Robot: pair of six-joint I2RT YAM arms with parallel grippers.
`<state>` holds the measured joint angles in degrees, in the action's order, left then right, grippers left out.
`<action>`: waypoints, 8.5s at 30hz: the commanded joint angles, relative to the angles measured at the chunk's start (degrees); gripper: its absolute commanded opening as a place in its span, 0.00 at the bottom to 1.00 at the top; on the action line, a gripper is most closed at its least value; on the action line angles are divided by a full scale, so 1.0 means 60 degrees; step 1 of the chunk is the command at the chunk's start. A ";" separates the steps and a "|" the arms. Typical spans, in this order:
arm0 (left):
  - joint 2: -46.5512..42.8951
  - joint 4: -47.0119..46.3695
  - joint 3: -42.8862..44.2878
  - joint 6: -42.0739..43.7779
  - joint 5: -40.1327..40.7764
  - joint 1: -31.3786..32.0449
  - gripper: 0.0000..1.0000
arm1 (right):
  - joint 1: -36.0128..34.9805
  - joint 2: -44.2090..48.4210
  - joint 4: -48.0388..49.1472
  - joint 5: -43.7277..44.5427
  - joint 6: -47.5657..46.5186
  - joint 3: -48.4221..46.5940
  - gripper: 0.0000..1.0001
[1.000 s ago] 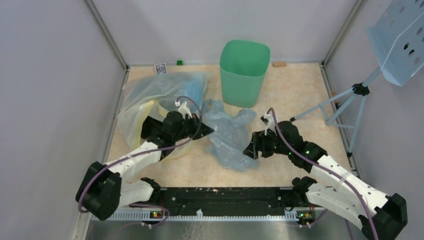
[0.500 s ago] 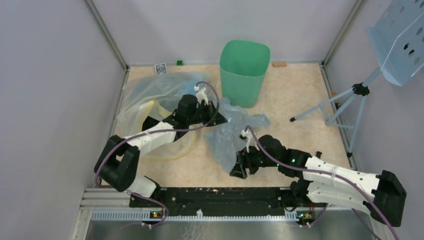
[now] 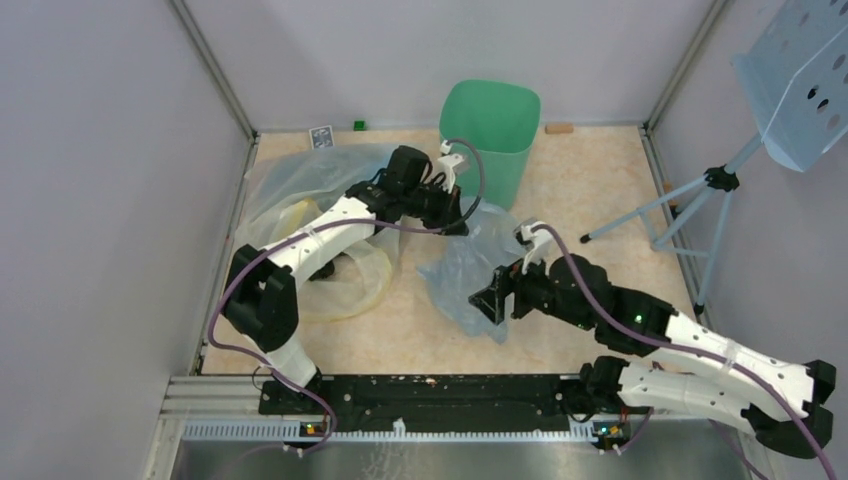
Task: Put the trash bags into the trash bin
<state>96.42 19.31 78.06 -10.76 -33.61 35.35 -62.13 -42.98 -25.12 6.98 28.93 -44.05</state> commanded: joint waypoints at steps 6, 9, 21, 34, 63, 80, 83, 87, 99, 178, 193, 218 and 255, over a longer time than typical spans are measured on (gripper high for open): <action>-0.0374 0.1027 0.0062 0.1218 -0.0788 0.0085 0.22 | 0.1494 -0.0161 -0.1270 0.1608 -0.0864 -0.1357 0.73; -0.0723 0.0710 -0.0340 0.0998 -0.0934 0.0103 0.51 | 0.2242 -0.0506 -0.0999 0.1146 -0.0948 -0.1432 0.73; -0.3998 0.0352 -0.3081 -0.1091 0.1100 0.0003 0.76 | 0.4174 -0.2390 0.0483 -0.1500 -0.1885 -0.1802 0.74; -0.5795 -0.0504 -0.6136 -0.2647 0.2400 -0.0332 0.64 | 0.4266 -0.5020 0.0810 -0.1818 -0.3267 -0.3343 0.67; -0.3301 -0.4096 -0.7796 -0.3803 0.2541 -0.1047 0.00 | 0.4448 -0.3817 0.0133 -0.0072 -0.2800 -0.1818 0.00; -0.8929 -0.0418 -0.8552 -0.4149 0.4493 -0.3747 0.00 | 0.6927 -0.1509 -0.1917 -0.0068 -0.0739 -0.0731 0.00; -0.9177 -0.0503 -0.8517 -0.4236 0.4380 -0.3918 0.00 | 0.6941 -0.1301 -0.2060 -0.0020 -0.0521 -0.0611 0.00; -0.9020 -0.2062 -0.8799 -0.3448 0.2008 -0.3915 0.00 | 0.6941 -0.1141 -0.1789 -0.2065 -0.1279 -0.0561 0.24; -0.7838 -0.1952 -0.7929 -0.2367 -0.0755 -0.3685 0.00 | 0.6941 -0.2735 -0.1322 -0.2363 -0.1938 -0.2892 0.65; -0.5606 0.0448 -0.5882 0.0494 -0.1741 -0.0685 0.00 | 0.8917 -0.8265 0.3475 -0.3313 -0.0386 -0.0874 0.15; -0.5779 0.1287 -0.5142 0.0009 0.0884 -0.0717 0.00 | 1.2056 -0.6246 0.1545 -0.3399 0.0325 -0.2826 0.00; -0.0811 0.0779 -0.0274 -0.1033 0.0260 -0.3196 0.10 | 1.2115 -0.5666 0.0212 -0.1791 0.1833 -0.4531 0.45; -0.8001 -0.3710 -0.8912 -0.7536 0.4798 0.0894 0.96 | 1.2038 0.0345 -0.2297 -0.3069 0.6301 0.2246 0.92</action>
<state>48.84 4.64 25.67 -50.30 -13.47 38.37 9.91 -38.41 -41.85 -4.80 58.85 -32.60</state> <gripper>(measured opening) 0.950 0.914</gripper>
